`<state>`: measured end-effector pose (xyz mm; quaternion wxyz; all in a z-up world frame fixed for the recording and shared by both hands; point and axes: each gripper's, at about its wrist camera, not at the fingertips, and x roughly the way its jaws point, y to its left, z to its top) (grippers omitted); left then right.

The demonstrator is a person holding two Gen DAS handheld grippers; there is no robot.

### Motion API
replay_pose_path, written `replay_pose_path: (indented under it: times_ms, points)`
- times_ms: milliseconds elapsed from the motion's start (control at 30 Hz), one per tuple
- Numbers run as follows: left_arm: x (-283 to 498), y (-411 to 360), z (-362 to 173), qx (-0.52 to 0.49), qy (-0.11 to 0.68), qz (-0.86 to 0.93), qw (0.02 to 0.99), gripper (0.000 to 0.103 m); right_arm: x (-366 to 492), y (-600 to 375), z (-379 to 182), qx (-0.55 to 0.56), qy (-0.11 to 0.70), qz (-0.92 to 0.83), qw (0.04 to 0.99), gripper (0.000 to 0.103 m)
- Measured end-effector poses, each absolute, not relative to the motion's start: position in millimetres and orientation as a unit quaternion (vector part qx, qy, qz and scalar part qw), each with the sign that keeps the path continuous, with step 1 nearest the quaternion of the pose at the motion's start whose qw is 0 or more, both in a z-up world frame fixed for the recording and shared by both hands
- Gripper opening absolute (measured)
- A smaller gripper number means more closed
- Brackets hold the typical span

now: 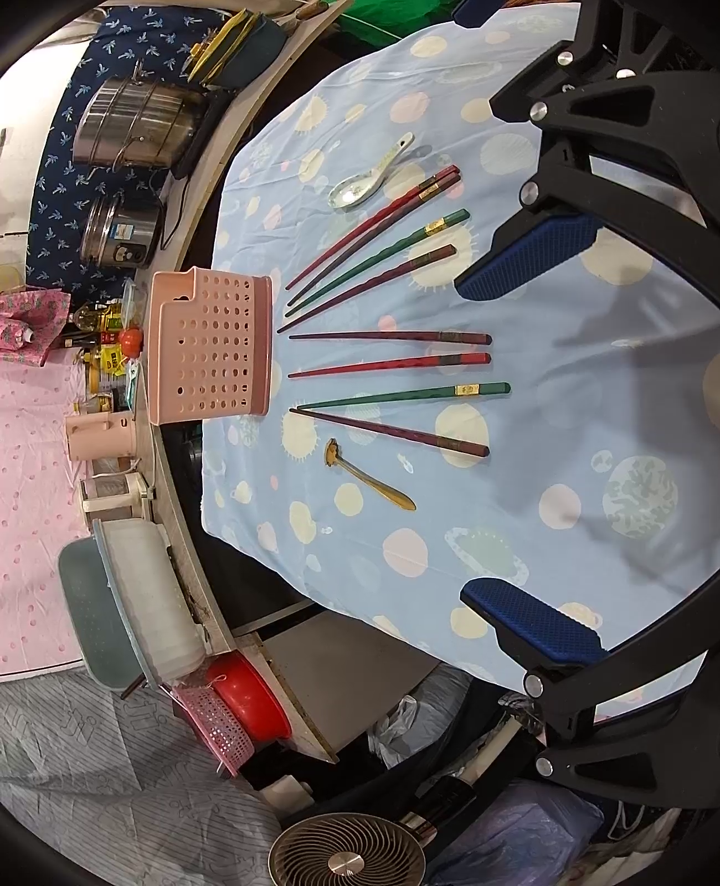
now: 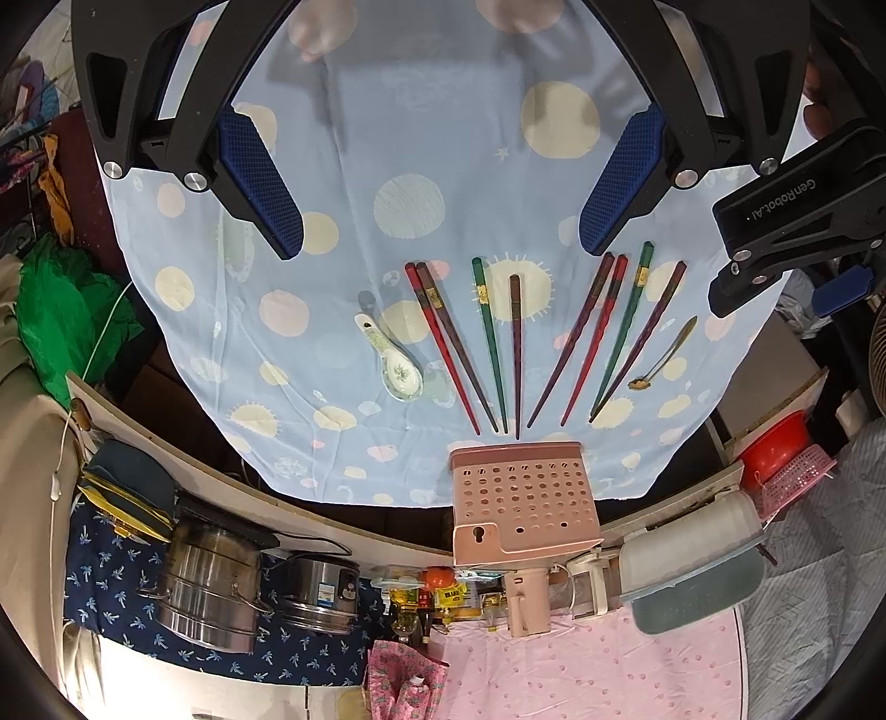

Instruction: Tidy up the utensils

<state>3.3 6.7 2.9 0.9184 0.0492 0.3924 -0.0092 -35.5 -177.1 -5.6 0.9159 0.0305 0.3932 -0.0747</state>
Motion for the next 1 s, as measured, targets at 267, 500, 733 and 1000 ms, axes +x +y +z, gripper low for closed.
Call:
replay_pose_path:
  times_ms: [267,500,733,1000]
  points:
    - [5.4,10.8,0.5,0.043,0.395,-0.004,0.918,0.096,-34.9,-179.1,-6.2,0.035,0.395,-0.074,0.915,0.097]
    - [8.9,14.1,-4.0,0.036,0.402,-0.006,0.915,0.096,-33.6,-182.3,-10.4,0.041,0.398,-0.074,0.914,0.097]
    - [15.7,14.5,-9.7,0.035,0.408,-0.011,0.912,0.096,-26.6,-192.3,-17.7,0.050,0.404,-0.078,0.910,0.096]
    - [37.3,19.6,-20.5,0.035,0.421,-0.006,0.906,0.096,-7.9,-207.9,-29.5,0.055,0.415,-0.086,0.904,0.096]
